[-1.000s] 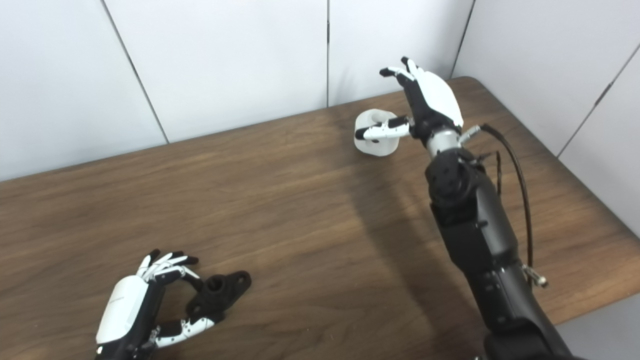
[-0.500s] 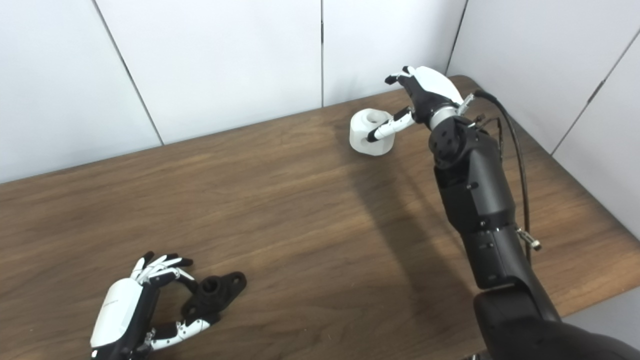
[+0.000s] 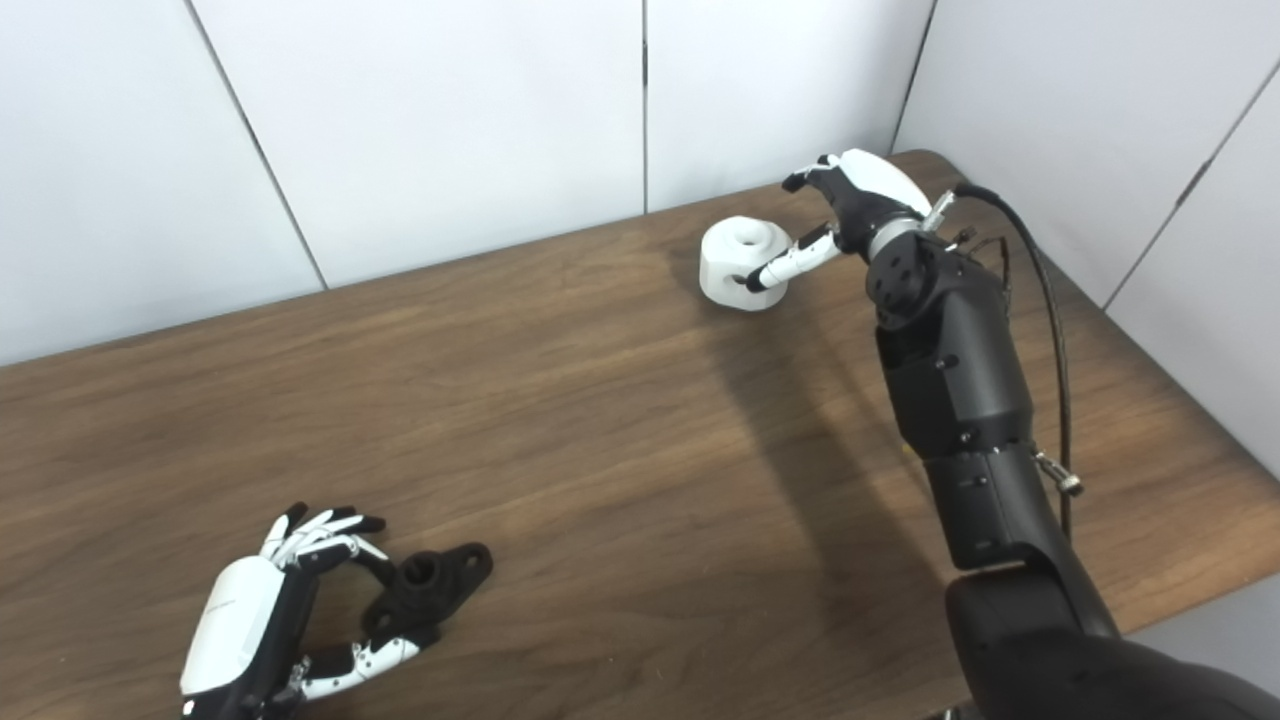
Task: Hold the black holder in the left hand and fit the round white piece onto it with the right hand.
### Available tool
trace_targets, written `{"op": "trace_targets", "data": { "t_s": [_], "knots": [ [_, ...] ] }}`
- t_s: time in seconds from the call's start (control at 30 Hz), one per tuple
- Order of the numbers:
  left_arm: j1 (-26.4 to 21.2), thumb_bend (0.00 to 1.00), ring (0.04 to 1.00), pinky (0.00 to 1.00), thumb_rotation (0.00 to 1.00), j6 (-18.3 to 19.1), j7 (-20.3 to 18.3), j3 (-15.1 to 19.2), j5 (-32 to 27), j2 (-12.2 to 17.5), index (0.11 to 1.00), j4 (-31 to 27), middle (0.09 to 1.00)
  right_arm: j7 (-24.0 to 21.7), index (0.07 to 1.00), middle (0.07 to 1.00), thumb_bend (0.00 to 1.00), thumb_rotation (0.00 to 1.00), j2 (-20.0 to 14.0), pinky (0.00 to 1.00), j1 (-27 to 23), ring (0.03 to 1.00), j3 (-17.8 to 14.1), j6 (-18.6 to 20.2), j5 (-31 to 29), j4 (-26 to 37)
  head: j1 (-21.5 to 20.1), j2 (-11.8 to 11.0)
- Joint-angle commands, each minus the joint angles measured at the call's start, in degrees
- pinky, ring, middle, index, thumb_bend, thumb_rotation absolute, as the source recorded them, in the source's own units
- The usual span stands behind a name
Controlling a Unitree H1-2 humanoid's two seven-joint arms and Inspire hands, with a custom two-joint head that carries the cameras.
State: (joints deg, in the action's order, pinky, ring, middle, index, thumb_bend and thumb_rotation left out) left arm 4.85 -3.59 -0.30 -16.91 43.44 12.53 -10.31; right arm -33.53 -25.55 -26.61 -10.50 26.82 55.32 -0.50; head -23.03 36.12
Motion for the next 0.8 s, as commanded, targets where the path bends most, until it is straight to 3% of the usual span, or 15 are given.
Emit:
{"op": "trace_targets", "data": {
  "t_s": [0.0,0.43,0.77],
  "knots": [
    [0.02,0.52,0.859,1.00,0.04,0.27,-0.15,0.32,0.75,0.84,0.485,0.39,0.773,0.07,0.822,1.000,0.91,0.29,-2.00,1.00,-2.98,1.000,0.63,0.09,0.37,1.23,-0.07,-0.02],
    [0.14,0.52,0.861,1.00,0.04,0.21,0.05,0.30,0.79,0.74,0.485,0.15,0.778,3.05,0.794,1.000,0.90,0.30,-1.90,1.00,-4.50,1.000,3.61,0.08,-0.44,-2.25,0.29,-0.18],
    [0.30,0.52,0.857,1.00,0.04,0.12,0.36,0.19,1.32,0.74,0.485,-0.03,0.774,9.03,0.804,0.995,0.88,0.30,-2.62,1.00,-4.44,1.000,6.00,0.04,-2.60,-3.94,0.46,-0.25]
  ]
}}
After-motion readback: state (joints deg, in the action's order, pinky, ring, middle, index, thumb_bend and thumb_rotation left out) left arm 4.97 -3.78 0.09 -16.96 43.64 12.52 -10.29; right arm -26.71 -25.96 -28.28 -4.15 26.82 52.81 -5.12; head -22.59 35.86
